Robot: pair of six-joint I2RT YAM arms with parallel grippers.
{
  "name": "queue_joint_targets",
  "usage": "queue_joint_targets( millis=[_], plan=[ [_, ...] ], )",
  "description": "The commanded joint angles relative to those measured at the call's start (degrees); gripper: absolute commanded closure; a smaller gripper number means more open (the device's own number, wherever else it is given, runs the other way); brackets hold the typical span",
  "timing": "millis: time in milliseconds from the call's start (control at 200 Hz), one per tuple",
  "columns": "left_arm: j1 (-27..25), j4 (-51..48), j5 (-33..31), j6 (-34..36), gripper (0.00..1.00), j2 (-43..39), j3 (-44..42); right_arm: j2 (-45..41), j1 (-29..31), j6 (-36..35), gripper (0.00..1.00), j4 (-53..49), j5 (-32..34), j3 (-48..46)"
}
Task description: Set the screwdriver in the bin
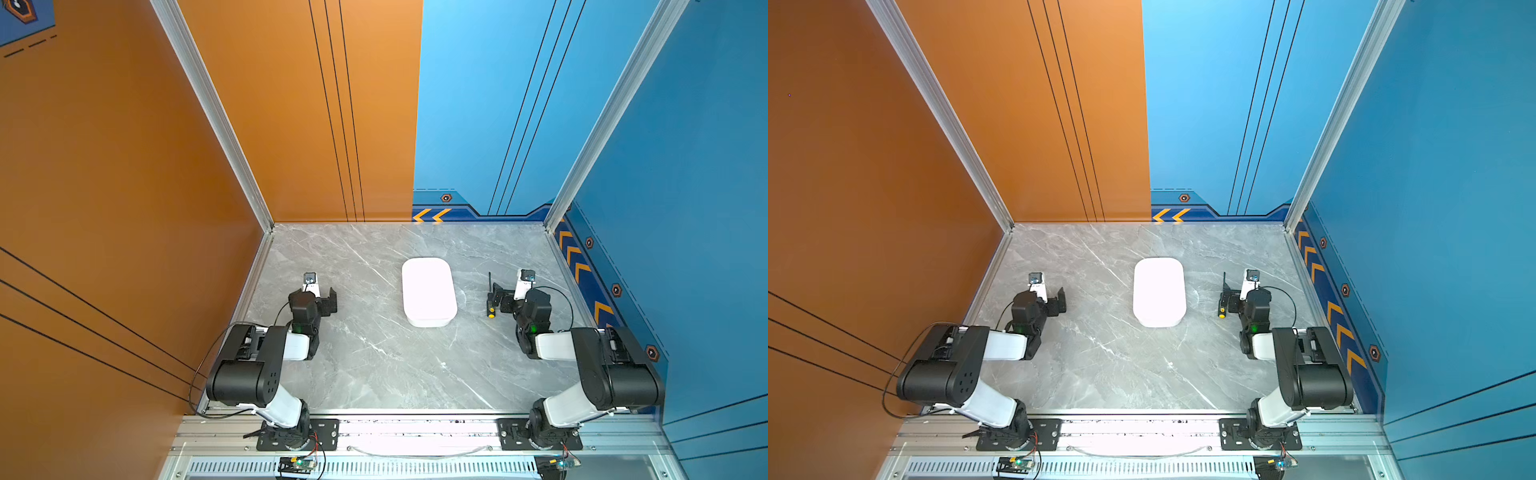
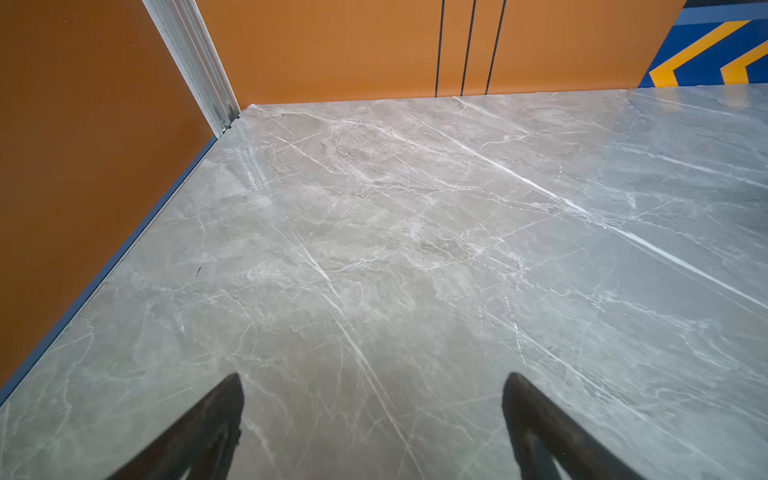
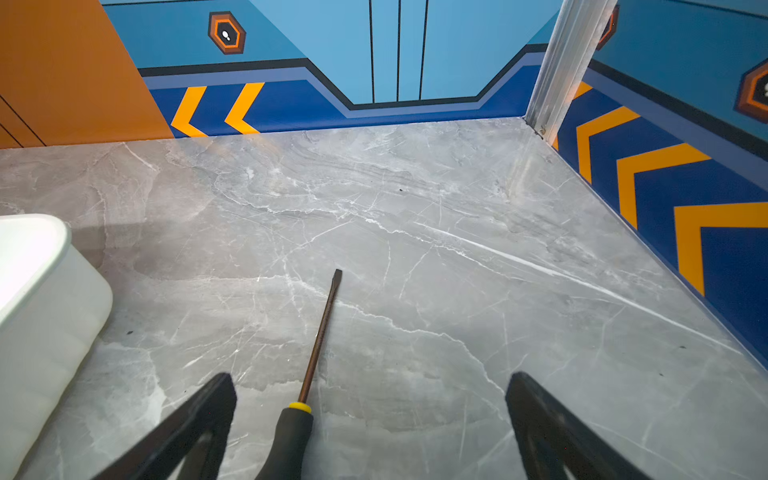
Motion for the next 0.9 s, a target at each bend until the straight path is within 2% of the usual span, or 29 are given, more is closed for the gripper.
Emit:
queue_joint_targets(
  millis=[0,446,581,806,891],
  plan=[
    [0.51,0.34,0.86,0.63,0.02,-0.06,0.92,0.21,-0.16,0.37,0.00,-0.92,1.34,0.56],
    [-0.04,0.51,2.47,1.61,0.02,-0.37,0.62,0.17,-0.16,0.38,0.00,-0.87,1.38,0.54],
    [-0.46,2.46,3.94,2.72,0.02,-0.43,-0.56,-1.00,0.75,0.31,0.00,-1.36,4.15,0.38],
    [-0.94,4.55,4.13,3.57,0.02,-0.92,-1.65,-10.55,2.73,-1.03,0.00,-11.67,7.14,1.78],
    [-0.99,3.93,4.27,3.76,0.02,-2.57,-1.95,-15.12,2.74,-0.05,0.00,-20.01,7.07,4.25]
  ],
)
